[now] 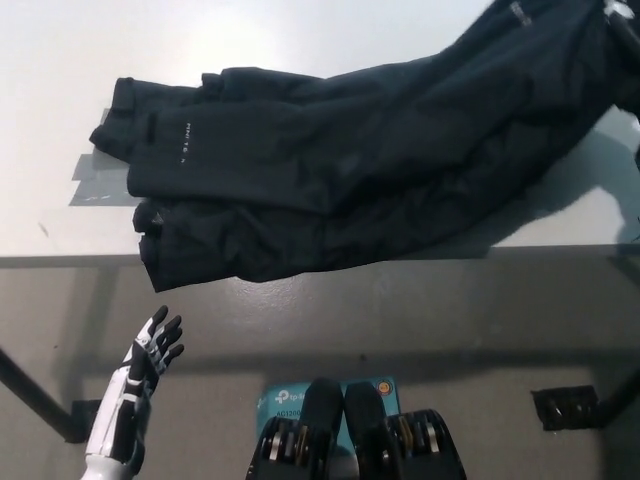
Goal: The robot grabs the right edges of the black jacket on the table, and folds it in half
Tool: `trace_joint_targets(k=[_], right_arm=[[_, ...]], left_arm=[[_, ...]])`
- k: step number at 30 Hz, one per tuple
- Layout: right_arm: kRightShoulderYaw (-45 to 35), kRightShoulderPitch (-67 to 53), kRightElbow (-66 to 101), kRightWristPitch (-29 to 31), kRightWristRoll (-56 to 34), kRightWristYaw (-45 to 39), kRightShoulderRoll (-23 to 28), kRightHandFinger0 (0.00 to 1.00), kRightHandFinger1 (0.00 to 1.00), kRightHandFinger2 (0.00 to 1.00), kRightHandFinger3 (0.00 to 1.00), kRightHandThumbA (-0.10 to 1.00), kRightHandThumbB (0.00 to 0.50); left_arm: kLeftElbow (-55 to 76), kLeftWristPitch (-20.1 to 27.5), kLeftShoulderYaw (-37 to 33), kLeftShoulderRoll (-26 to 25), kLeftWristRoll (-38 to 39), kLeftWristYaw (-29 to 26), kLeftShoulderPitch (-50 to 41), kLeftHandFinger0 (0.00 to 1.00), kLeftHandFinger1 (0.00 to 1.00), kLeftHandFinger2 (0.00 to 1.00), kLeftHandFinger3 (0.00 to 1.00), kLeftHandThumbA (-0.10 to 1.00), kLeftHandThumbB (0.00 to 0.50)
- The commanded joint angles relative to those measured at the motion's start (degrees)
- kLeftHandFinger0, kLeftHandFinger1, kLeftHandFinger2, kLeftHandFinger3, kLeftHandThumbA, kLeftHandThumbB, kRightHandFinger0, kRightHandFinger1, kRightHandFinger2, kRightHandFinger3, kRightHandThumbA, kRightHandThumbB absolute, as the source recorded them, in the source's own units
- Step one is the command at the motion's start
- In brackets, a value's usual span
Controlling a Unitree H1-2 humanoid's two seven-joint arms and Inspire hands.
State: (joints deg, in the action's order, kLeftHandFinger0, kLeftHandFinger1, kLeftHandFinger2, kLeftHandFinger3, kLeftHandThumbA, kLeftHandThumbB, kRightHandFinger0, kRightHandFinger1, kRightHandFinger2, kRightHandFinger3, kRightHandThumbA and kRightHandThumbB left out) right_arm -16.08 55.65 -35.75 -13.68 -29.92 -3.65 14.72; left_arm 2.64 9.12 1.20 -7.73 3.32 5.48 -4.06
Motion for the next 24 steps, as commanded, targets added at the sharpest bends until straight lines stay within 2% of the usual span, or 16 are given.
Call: trace_joint_targets(k=[1, 3, 7, 8, 10, 11, 13, 14, 15, 16, 18, 19, 21, 23, 24], right_arm=[[5.67, 8.12, 5.91, 1.67, 7.27, -1.02, 1.69, 0.0, 0.28, 0.7, 0.81, -0.1, 0.121], [7.7, 10.37, 6.32, 1.54, 8.05, -1.07, 0.86, 0.0, 0.26, 0.69, 0.79, -0.1, 0.136], [12.3, 13.76, 6.03, 3.75, 10.57, -3.84, 0.25, 0.0, 0.29, 0.71, 0.74, -0.1, 0.195], [13.18, 14.68, 5.95, 4.07, 11.3, -3.81, -0.25, 0.0, 0.29, 0.67, 0.69, -0.1, 0.217], [15.89, 16.02, 7.14, 4.08, 13.54, -4.46, -0.73, 0.0, 0.31, 0.67, 0.68, -0.1, 0.188], [17.59, 16.95, 6.79, 6.03, 14.44, -6.4, -0.92, 0.0, 0.31, 0.66, 0.69, -0.1, 0.161], [19.45, 17.91, 6.19, 8.44, 15.71, -7.87, -1.33, 0.0, 0.35, 0.69, 0.7, -0.1, 0.173], [21.2, 18.61, 6.6, 7.88, 17.43, -7.35, -1.91, 0.04, 0.34, 0.6, 0.61, -0.1, 0.189], [22.18, 19.18, 7.3, 6.46, 17.09, -8.51, -2.59, 0.0, 0.33, 0.58, 0.61, -0.1, 0.185], [24.76, 19.58, 7.9, 7.35, 19.83, -8.83, -2.88, 0.0, 0.33, 0.58, 0.57, -0.1, 0.175], [29.66, 21.12, 7.35, 7.91, 24.75, -9.17, -3.5, 0.0, 0.25, 0.52, 0.45, -0.1, 0.172], [30.34, 21.38, 6.96, 8.77, 24.97, -9.71, -3.74, 0.0, 0.2, 0.47, 0.34, -0.1, 0.171], [32.79, 21.96, 6.41, 8.59, 26.13, -10.19, -5.29, 0.0, 0.25, 0.59, 0.46, -0.1, 0.172], [36.22, 22.36, 5.63, 11.0, 29.98, -9.62, -6.9, 0.0, 0.3, 0.63, 0.52, -0.1, 0.181], [37.32, 22.76, 5.19, 10.62, 30.59, -10.09, -7.8, 0.0, 0.32, 0.64, 0.59, -0.1, 0.172]], left_arm=[[1.16, 0.49, 0.33, -0.71, 0.4, 0.5, 0.55, 1.0, 1.0, 1.0, 1.0, 1.0, 0.184], [1.31, 0.44, 0.31, -0.75, 0.58, 0.63, 0.5, 1.0, 1.0, 1.0, 1.0, 1.0, 0.172], [1.36, 0.4, 0.35, -0.85, 0.03, 0.37, 0.7, 1.0, 1.0, 1.0, 1.0, 1.0, 0.16], [1.37, 0.5, 0.31, -0.95, -0.21, 0.36, 0.78, 1.0, 1.0, 1.0, 1.0, 1.0, 0.167], [1.48, 0.44, 0.32, -1.02, -0.29, 0.36, 0.81, 1.0, 1.0, 1.0, 1.0, 1.0, 0.166], [1.59, 0.14, 0.31, -1.1, -0.29, 0.41, 0.83, 1.0, 1.0, 1.0, 1.0, 1.0, 0.167], [1.47, 0.36, 0.36, -1.2, -0.32, 0.41, 0.9, 1.0, 1.0, 1.0, 1.0, 1.0, 0.159], [1.42, 0.03, 0.41, -1.15, 0.16, 0.53, 0.96, 1.0, 1.0, 1.0, 1.0, 1.0, 0.165], [1.48, -0.22, 0.38, -1.2, 0.43, 0.7, 1.03, 1.0, 1.0, 1.0, 1.0, 1.0, 0.165], [1.54, -0.26, 0.36, -1.29, 0.17, 0.64, 1.05, 1.0, 1.0, 1.0, 1.0, 1.0, 0.165], [1.58, -0.37, 0.41, -1.38, 0.16, 0.59, 1.19, 1.0, 1.0, 1.0, 1.0, 1.0, 0.161], [1.61, -0.46, 0.35, -1.35, 0.18, 0.6, 1.3, 1.0, 1.0, 1.0, 1.0, 1.0, 0.167], [1.56, -0.64, 0.25, -1.44, -0.15, 0.58, 1.4, 1.0, 1.0, 1.0, 1.0, 1.0, 0.171], [1.63, -0.84, 0.19, -1.33, 0.15, 0.66, 1.36, 1.0, 1.0, 1.0, 1.0, 1.0, 0.156], [1.62, -0.92, 0.19, -1.37, 0.19, 0.7, 1.42, 1.0, 1.0, 1.0, 1.0, 1.0, 0.161]])
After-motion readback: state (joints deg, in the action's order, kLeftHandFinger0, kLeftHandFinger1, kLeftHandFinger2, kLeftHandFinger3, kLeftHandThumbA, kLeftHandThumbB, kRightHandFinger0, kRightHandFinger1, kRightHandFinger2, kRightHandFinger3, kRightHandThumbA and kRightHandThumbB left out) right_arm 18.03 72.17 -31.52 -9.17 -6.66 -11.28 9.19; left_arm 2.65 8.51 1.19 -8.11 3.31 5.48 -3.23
